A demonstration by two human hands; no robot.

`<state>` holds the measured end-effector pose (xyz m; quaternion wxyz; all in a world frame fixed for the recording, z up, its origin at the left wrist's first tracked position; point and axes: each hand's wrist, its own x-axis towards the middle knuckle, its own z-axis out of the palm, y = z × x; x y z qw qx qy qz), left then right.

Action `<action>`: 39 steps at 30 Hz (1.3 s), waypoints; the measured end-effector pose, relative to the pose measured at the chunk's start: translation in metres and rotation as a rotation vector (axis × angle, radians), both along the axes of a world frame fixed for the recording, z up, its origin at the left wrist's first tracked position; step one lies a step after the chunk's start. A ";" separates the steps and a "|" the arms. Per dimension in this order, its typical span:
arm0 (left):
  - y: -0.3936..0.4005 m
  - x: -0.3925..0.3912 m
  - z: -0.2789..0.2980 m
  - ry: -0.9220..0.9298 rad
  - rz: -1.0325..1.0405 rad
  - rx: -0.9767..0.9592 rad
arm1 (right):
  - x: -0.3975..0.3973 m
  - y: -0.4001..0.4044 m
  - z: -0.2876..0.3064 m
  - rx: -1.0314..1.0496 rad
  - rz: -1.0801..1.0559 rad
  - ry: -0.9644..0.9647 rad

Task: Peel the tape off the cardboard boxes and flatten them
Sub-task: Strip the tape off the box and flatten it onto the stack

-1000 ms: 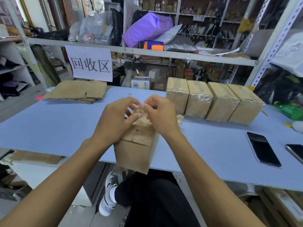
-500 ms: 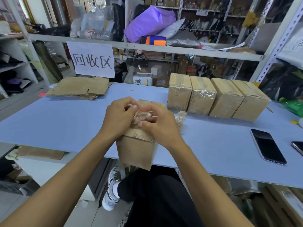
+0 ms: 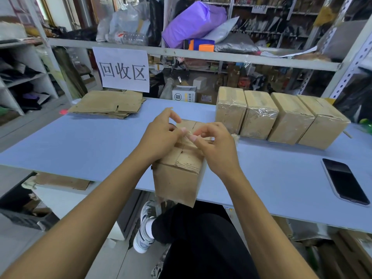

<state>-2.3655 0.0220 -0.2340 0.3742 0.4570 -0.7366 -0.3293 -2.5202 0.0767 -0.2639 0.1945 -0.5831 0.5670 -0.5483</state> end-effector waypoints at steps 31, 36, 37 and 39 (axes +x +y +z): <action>-0.013 -0.004 0.003 -0.193 0.037 -0.059 | -0.022 0.009 0.031 0.478 0.174 0.250; -0.007 0.005 0.003 -0.165 0.097 -0.026 | -0.014 0.009 0.044 0.342 0.075 0.553; -0.006 0.005 0.003 -0.168 0.093 -0.035 | -0.006 0.008 0.041 0.358 0.076 0.566; -0.003 0.003 0.002 -0.219 0.125 -0.095 | 0.011 0.009 0.033 0.439 0.084 0.598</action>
